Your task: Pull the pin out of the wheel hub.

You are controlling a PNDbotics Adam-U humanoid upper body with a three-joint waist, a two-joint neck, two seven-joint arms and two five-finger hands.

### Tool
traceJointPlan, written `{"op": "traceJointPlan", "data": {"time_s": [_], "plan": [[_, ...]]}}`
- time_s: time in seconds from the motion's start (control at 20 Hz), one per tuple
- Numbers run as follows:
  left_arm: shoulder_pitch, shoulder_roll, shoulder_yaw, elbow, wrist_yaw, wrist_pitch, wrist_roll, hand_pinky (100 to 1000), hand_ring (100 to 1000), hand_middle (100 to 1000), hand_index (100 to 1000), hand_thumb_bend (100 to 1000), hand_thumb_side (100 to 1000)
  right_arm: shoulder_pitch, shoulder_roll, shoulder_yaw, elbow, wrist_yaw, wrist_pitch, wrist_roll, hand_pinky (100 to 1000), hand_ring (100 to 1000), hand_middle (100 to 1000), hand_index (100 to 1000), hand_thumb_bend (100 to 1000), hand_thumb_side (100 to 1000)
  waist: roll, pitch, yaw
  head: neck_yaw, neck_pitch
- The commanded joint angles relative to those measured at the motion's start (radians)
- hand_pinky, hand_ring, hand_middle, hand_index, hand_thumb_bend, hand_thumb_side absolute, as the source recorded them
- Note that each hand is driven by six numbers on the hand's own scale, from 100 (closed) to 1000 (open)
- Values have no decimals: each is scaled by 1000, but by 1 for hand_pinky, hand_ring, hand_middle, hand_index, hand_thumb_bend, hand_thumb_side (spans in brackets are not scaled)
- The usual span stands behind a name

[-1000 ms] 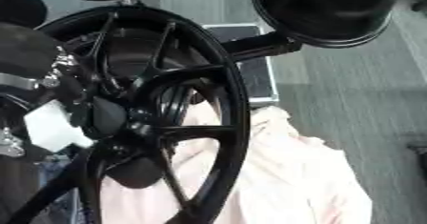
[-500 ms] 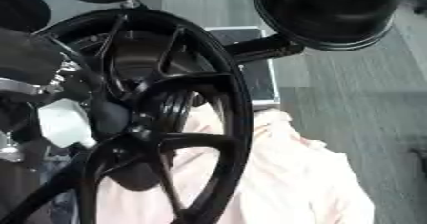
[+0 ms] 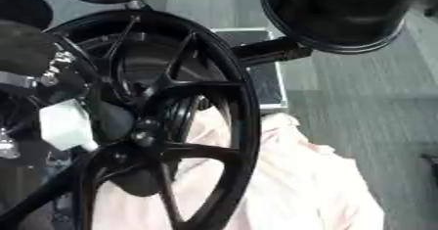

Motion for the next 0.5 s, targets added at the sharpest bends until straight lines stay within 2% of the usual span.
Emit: {"op": "traceJointPlan", "data": {"time_s": [0.05,0.2,0.5], "plan": [[-11,26,17,-10,15,13,1,739,633,578,718,592,100,-3,-6,0,-12,-7,-2,1,599,634,585,687,100,470,0,-14,-1,5,-14],[-14,23,11,-10,26,17,1,720,595,527,672,577,100,-4,-5,0,-12,-8,-3,-1,599,634,585,687,100,470,0,-12,-2,6,-15],[-16,20,4,-10,9,6,1,661,476,379,523,536,100,-6,-4,0,-12,-10,-6,-3,599,635,584,687,100,470,1,-11,-2,6,-17]]}}
